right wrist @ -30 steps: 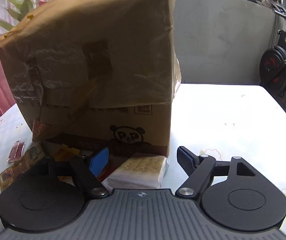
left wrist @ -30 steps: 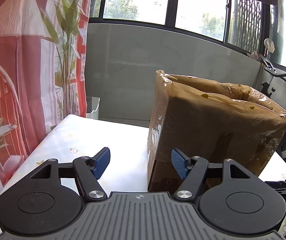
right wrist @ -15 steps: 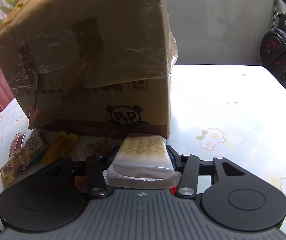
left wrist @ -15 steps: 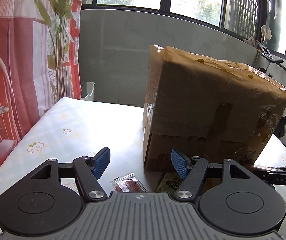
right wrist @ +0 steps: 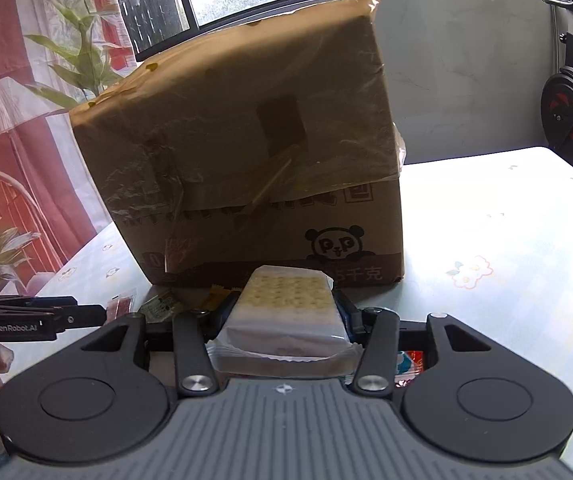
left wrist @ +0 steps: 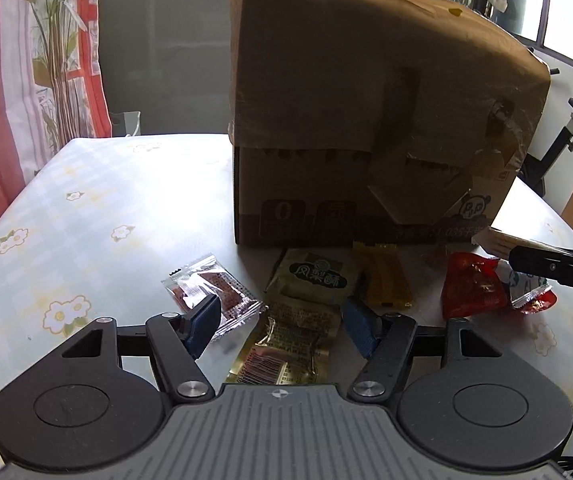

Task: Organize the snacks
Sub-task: 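Grasp the gold sausage pouch with the left tool while the right tool holds the crackers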

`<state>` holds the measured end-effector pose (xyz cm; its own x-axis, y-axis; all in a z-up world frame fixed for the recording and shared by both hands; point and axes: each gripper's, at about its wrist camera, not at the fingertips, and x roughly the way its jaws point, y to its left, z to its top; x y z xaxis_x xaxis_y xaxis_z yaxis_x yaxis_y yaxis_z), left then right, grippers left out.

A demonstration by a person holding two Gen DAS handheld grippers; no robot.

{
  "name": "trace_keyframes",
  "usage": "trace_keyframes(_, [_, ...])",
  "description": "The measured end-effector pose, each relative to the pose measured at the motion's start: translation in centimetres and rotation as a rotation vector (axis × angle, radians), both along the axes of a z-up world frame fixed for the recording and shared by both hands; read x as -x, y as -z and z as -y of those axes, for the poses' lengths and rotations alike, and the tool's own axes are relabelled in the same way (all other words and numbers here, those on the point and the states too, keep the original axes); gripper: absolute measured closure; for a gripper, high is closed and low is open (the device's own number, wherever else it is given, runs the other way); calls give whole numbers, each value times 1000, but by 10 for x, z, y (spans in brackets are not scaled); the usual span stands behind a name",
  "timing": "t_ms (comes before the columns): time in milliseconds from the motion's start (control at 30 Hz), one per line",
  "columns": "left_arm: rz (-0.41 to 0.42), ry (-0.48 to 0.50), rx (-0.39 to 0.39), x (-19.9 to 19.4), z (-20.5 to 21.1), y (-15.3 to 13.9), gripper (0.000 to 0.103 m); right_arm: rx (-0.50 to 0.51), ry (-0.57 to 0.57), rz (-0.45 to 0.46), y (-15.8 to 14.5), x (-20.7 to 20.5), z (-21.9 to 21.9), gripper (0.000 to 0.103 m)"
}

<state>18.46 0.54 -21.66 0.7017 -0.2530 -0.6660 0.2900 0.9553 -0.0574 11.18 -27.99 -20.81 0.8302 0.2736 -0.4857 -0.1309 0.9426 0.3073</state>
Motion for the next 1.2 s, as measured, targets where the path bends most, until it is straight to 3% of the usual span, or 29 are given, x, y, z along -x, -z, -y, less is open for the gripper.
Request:
trace_keyframes(233, [-31,52,-32,3,8,22,42,11,-39,11,9,5,-6,54])
trace_keyframes(1033, [-16,17,-89,-6,12,33,38,-21,-41,9,12,5,-6,54])
trace_keyframes(1200, [-8,3,-84,-3,12,34,42,-23,-41,8,12,5,-7,54])
